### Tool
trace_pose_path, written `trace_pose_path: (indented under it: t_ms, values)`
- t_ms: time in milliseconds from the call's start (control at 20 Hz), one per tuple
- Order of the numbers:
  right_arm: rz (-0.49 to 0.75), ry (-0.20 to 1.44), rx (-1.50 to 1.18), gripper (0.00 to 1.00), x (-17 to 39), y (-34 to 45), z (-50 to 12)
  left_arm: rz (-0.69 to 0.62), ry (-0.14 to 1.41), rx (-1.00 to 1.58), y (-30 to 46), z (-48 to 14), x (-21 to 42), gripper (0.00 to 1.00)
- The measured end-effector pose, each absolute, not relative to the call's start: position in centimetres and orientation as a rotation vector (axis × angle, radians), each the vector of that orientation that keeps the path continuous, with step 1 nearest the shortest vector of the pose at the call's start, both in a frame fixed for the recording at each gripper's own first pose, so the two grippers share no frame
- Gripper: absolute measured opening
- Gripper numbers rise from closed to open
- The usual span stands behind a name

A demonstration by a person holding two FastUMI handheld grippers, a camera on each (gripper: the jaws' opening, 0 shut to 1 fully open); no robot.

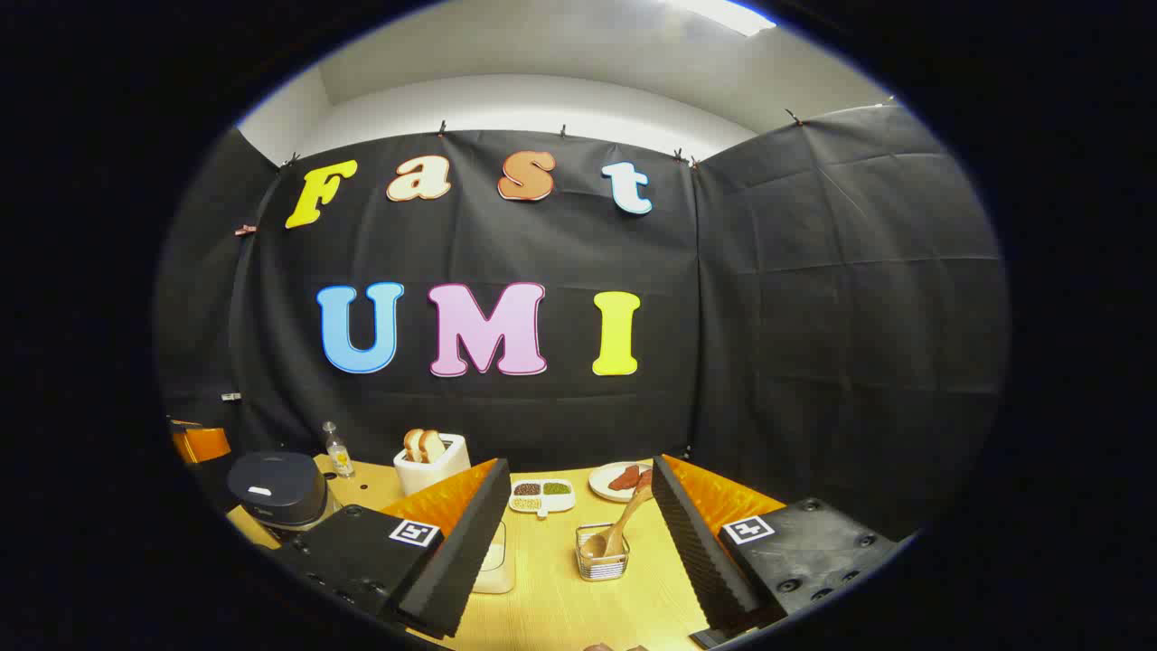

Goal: Close the left gripper, press the button to open the rice cooker; take a wooden spoon from the chopstick holder with the right hand, scoop a spoonful of rice and pour it into the rice cooker, then put the wooden spoon back into the chopstick holder.

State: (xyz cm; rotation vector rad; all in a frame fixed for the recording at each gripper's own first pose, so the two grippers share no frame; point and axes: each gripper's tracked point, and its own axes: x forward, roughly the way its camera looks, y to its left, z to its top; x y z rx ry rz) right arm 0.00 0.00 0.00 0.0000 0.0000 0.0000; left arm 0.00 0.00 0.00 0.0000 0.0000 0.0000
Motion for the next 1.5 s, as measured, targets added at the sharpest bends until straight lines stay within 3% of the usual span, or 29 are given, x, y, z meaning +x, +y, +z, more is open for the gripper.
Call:
trace_pose_path:
  t_ms: [900,1500]
  values:
    - [0.025,0.011,0.006,0.98,-2.0,0.8,-0.7,-0.026,0.016,0.034,-0.9,-1.6,-1.3,0.95]
    - [0.014,0.006,0.001,0.98,-0.7,0.7,-0.5,0.039,0.08,0.01,1.4,-1.7,2.2,0.95]
